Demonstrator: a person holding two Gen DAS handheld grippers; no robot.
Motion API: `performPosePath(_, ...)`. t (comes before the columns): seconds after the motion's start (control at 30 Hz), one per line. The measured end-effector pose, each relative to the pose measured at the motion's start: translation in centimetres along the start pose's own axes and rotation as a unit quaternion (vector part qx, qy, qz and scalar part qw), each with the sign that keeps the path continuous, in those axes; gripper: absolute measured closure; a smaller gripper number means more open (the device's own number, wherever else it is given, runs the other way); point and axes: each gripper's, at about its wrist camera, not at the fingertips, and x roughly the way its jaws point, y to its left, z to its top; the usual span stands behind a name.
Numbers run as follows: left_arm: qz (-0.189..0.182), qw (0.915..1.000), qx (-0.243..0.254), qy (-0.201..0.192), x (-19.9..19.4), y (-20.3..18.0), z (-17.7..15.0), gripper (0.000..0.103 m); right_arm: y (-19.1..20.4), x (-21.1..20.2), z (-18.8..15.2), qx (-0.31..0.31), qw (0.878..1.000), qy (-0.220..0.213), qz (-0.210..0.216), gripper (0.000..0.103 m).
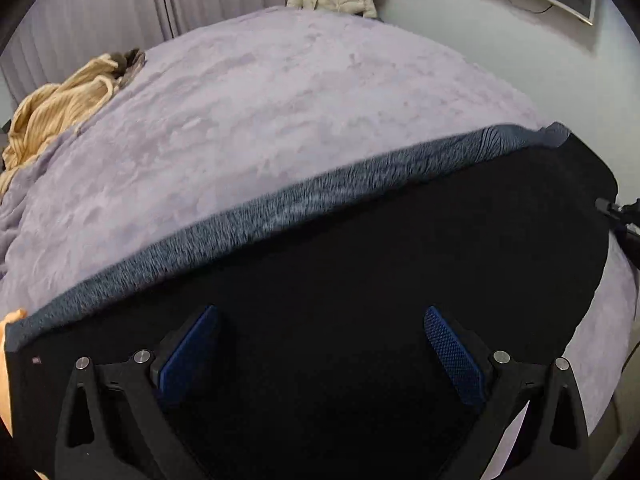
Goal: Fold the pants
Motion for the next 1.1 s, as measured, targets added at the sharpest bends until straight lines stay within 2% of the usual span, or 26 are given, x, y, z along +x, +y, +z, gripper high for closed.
performPosePath(0.03, -0.003, 1.0000, -0.005, -0.004, -0.2, 0.2, -0.4, 0.001, 0.0, -0.7, -0.1, 0.012, 1.000, -0.010, 0.003, 0.088)
performPosePath(0.1, -0.001, 1.0000, 0.000, -0.010, -1.2, 0.4, -0.5, 0.001, 0.7, -2.2, -0.7, -0.006, 0.999, -0.041, -0.036, 0.080)
performPosePath(0.17, -0.004, 0.9996, 0.002, -0.028, -2.5, 0.6, 0.2, 0.001, 2.3, -4.1, -1.6, -0.046, 0.993, -0.079, -0.070, 0.080)
performPosePath(0.27, -0.010, 0.9986, 0.006, -0.052, -3.2, -0.1, 2.3, 0.001, 5.5, -5.5, -1.8, -0.105, 0.984, -0.120, -0.085, 0.080)
performPosePath(0.37, -0.015, 0.9984, 0.012, -0.054, -1.8, -2.4, 4.5, 0.001, 9.2, -2.8, -1.6, -0.153, 0.981, -0.090, -0.074, 0.080)
performPosePath(0.43, 0.000, 0.9989, 0.016, -0.044, 0.4, -3.8, 5.6, 0.001, 10.9, 1.3, -1.9, -0.172, 0.981, -0.050, -0.074, 0.080)
performPosePath(0.5, 0.032, 0.9989, 0.019, -0.031, 3.0, -4.4, 6.5, 0.001, 11.4, 4.7, -2.1, -0.180, 0.980, -0.022, -0.082, 0.071)
performPosePath(0.53, 0.034, 0.9988, 0.014, -0.030, 3.9, -4.2, 6.7, 0.001, 11.2, 6.8, -2.2, -0.182, 0.978, -0.014, -0.097, 0.069)
performPosePath(0.57, 0.026, 0.9993, 0.000, -0.027, 4.5, -3.4, 6.8, 0.000, 10.6, 8.1, -2.0, -0.181, 0.978, -0.016, -0.105, 0.069)
performPosePath(0.63, -0.023, 0.9987, -0.045, -0.006, 5.2, -1.2, 7.0, 0.000, 9.3, 9.2, -2.1, -0.173, 0.980, -0.035, -0.094, 0.069)
performPosePath(0.73, -0.049, 0.9963, -0.070, -0.004, 5.5, 0.9, 7.0, 0.000, 9.3, 9.2, -2.5, -0.184, 0.978, -0.049, -0.086, 0.069)
performPosePath(0.83, -0.027, 0.9958, -0.087, -0.008, 5.6, 2.2, 7.1, 0.000, 9.7, 9.2, -2.6, -0.193, 0.975, -0.055, -0.092, 0.069)
performPosePath(0.93, 0.032, 0.9953, -0.091, -0.010, 5.6, 3.8, 7.0, 0.000, 9.7, 8.7, -2.9, -0.200, 0.973, -0.061, -0.094, 0.069)
performPosePath(1.03, 0.093, 0.9912, -0.094, 0.004, 5.0, 6.8, 6.1, 0.000, 9.6, 8.6, -3.0, -0.200, 0.973, -0.062, -0.093, 0.069)
performPosePath(1.1, 0.092, 0.9888, -0.117, 0.003, 3.1, 9.7, 4.8, 0.000, 9.7, 8.5, -3.1, -0.201, 0.973, -0.065, -0.092, 0.069)
